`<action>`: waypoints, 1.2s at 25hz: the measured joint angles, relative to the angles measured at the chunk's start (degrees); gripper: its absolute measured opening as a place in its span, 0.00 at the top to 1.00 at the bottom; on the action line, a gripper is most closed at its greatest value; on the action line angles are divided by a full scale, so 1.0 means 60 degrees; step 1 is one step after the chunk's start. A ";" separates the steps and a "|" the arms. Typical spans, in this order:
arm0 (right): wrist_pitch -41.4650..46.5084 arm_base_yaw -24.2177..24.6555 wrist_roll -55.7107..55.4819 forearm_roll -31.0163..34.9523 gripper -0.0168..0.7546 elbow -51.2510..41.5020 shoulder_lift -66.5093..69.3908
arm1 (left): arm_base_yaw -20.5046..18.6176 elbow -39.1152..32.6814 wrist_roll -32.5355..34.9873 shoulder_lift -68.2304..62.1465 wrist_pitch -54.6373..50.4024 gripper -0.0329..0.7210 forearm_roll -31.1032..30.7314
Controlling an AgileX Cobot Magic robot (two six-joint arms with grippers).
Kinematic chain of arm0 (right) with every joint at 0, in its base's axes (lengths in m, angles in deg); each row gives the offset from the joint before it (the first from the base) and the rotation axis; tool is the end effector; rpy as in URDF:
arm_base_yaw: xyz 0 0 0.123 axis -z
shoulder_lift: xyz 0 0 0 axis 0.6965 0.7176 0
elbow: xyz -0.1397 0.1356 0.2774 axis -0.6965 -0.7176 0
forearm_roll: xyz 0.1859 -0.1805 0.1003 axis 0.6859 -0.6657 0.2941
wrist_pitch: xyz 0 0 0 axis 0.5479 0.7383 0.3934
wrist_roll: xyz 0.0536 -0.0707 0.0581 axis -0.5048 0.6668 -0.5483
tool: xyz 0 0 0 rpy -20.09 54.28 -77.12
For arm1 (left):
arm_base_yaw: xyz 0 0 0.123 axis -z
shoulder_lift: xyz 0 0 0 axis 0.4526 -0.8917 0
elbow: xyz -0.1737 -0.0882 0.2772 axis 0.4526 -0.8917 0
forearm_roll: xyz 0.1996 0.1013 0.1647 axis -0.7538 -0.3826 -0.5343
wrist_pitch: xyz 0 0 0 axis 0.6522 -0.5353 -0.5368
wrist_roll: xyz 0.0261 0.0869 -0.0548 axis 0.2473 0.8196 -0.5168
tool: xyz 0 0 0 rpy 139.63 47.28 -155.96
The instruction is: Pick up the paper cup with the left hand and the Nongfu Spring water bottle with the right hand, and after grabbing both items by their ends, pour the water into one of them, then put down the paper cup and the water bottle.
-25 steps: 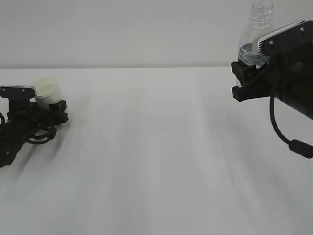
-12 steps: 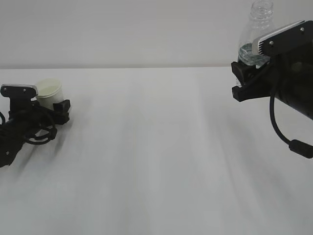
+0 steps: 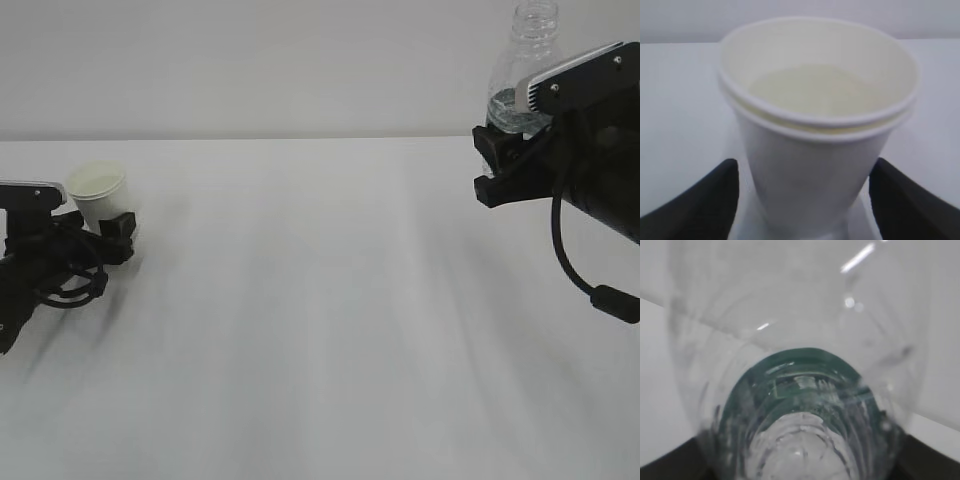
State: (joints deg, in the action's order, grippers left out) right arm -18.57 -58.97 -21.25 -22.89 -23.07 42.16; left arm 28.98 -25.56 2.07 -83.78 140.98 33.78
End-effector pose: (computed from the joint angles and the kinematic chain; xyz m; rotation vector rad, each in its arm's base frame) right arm 0.3343 0.0868 0.2446 -0.5140 1.6979 -0.0726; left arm 0.4379 -0.0251 0.0567 0.0424 1.8029 -0.1476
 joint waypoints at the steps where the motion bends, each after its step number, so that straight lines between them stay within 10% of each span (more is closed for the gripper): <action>1: 0.0000 0.0000 0.0000 0.0000 0.41 0.0000 0.0000 | 0.0000 -0.0195 0.0000 0.0115 0.0113 0.18 0.0026; 30: -0.0022 0.0000 -0.0775 0.0660 0.41 0.0000 0.0000 | 0.0000 -0.3602 0.0000 0.3748 0.0266 0.20 -0.0810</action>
State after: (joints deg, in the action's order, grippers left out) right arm -18.70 -58.97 -25.90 -18.93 -23.07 42.16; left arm 28.98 -47.17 2.07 -61.29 142.58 28.91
